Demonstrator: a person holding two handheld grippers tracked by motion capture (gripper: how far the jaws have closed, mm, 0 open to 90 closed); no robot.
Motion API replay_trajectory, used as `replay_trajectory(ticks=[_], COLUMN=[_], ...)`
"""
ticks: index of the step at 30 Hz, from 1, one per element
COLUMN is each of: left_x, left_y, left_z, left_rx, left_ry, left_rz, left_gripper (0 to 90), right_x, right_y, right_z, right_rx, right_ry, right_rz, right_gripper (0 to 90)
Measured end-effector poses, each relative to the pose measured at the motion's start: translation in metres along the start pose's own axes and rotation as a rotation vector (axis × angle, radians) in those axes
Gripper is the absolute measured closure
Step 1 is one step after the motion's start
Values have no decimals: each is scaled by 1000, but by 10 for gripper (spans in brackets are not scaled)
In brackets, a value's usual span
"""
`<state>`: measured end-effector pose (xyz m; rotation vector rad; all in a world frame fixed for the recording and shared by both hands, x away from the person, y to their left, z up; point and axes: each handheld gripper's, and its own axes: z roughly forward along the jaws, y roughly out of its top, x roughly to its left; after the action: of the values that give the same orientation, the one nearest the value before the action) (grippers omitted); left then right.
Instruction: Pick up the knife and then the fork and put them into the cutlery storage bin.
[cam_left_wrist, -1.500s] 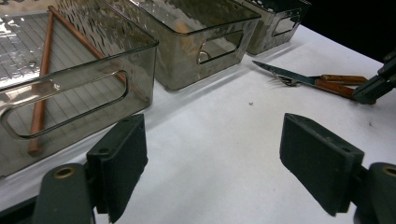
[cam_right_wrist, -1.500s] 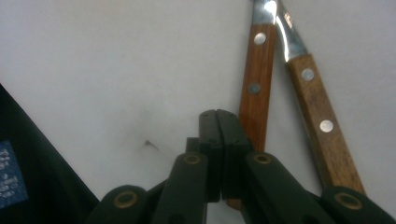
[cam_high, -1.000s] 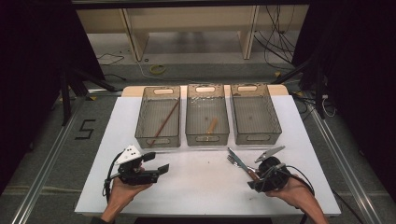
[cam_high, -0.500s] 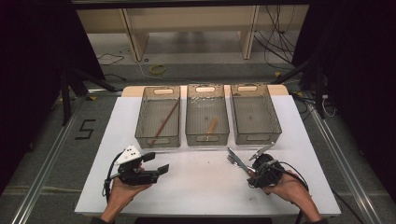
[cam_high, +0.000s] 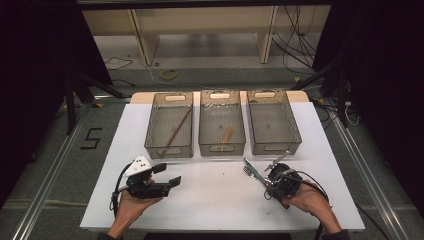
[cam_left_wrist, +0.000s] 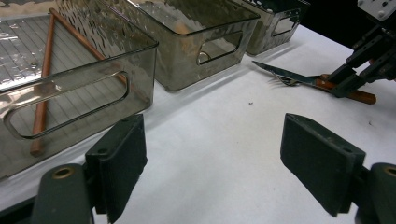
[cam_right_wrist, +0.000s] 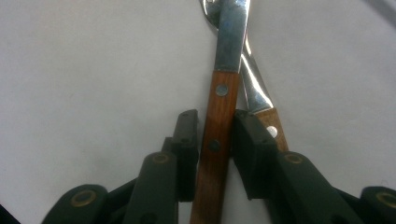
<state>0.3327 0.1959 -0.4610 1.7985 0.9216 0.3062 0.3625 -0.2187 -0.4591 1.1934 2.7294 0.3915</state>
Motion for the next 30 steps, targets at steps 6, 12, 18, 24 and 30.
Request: replay_trajectory(ticks=[6,12,18,24,30], left_x=[0,0,0,0,1], left_y=[0,0,0,0,0], left_z=[0,0,0,-1,-1], left_rx=[1,-3,-7,-7,-9], left_ry=[-3,-4,-2,-3,-1], left_rz=[2,1,0,2,-1], left_gripper=[219,220,221,224,225], right_x=[-1,-3,-4,-4,-4], right_y=[1,4,4,3,1], right_z=[0,0,0,0,-1], right_rx=[10,27,30,24,13], right_ry=[6,9,12,13,26], right_rz=[9,26,26,28,24], right_gripper=[741,766,772,774,775])
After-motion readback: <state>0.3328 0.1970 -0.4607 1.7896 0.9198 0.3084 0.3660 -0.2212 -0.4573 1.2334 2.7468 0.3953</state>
